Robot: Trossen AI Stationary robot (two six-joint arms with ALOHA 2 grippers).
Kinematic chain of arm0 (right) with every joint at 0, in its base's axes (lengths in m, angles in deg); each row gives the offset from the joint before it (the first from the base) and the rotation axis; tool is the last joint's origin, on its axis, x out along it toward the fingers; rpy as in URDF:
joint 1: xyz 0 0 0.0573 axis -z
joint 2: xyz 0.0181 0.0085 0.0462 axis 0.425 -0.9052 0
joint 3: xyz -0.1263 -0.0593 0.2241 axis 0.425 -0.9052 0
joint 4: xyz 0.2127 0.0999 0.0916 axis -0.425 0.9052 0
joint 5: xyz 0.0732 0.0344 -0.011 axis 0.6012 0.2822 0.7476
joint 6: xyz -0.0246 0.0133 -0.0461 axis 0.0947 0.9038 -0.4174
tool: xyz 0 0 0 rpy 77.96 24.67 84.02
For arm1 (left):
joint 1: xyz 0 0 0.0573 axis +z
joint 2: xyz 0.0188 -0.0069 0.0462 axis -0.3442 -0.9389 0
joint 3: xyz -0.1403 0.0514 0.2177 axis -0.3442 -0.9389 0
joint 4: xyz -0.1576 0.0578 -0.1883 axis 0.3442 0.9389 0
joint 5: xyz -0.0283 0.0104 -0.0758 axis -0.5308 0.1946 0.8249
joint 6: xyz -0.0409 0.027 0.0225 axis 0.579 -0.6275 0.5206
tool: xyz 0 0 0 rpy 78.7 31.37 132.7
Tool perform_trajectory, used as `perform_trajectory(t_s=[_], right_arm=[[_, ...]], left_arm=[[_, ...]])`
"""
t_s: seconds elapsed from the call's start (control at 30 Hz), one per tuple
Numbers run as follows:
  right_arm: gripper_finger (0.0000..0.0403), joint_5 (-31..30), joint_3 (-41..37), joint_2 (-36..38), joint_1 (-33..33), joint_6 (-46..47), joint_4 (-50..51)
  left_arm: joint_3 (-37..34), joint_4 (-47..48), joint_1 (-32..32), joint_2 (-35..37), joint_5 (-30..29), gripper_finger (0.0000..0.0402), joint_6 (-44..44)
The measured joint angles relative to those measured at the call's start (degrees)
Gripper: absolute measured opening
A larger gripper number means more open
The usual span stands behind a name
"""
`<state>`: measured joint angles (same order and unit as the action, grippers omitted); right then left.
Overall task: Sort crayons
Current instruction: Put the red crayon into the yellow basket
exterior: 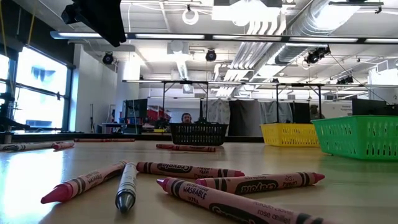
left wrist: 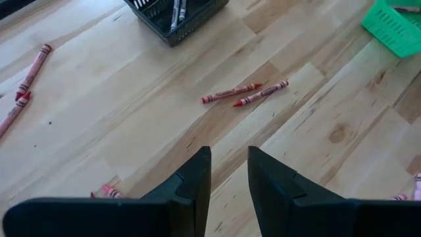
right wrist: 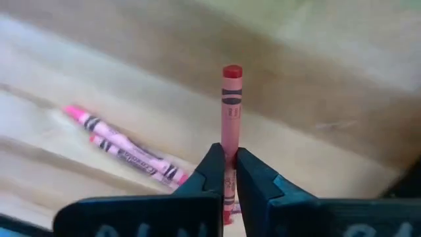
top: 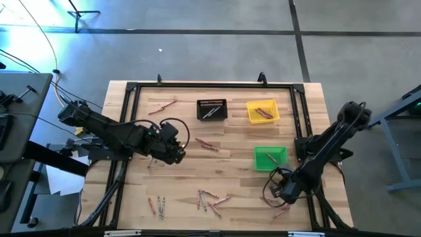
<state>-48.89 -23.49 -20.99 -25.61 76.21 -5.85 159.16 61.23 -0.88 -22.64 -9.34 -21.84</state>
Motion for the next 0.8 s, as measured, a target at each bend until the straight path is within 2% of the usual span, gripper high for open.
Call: perform_trajectory(t_s=[0.23, 0.47, 0.63, 0.8], right_arm=[[0.0004, -7.0, 4.6, 12.3, 0.0, -6.2, 10.9], [0.0005, -25.1, 10.9, 23.6, 2.5, -10.5, 31.3], [0.0005, -31.3, 9.7, 29.7, 9.3, -15.7, 41.3], [0.0005, -31.7, 4.8, 34.8, 19.3, -25.4, 40.6]], left_arm=[[0.0, -0.1, 1.1, 0.0, 0.1, 0.0085, 2.5], [0.0, -2.0, 4.2, 0.0, -0.7, 0.0085, 3.0], [0.0, -4.0, 7.8, 0.0, -2.4, 0.0085, 2.9], [0.0, -6.7, 11.6, 0.0, -3.2, 0.0085, 1.2]])
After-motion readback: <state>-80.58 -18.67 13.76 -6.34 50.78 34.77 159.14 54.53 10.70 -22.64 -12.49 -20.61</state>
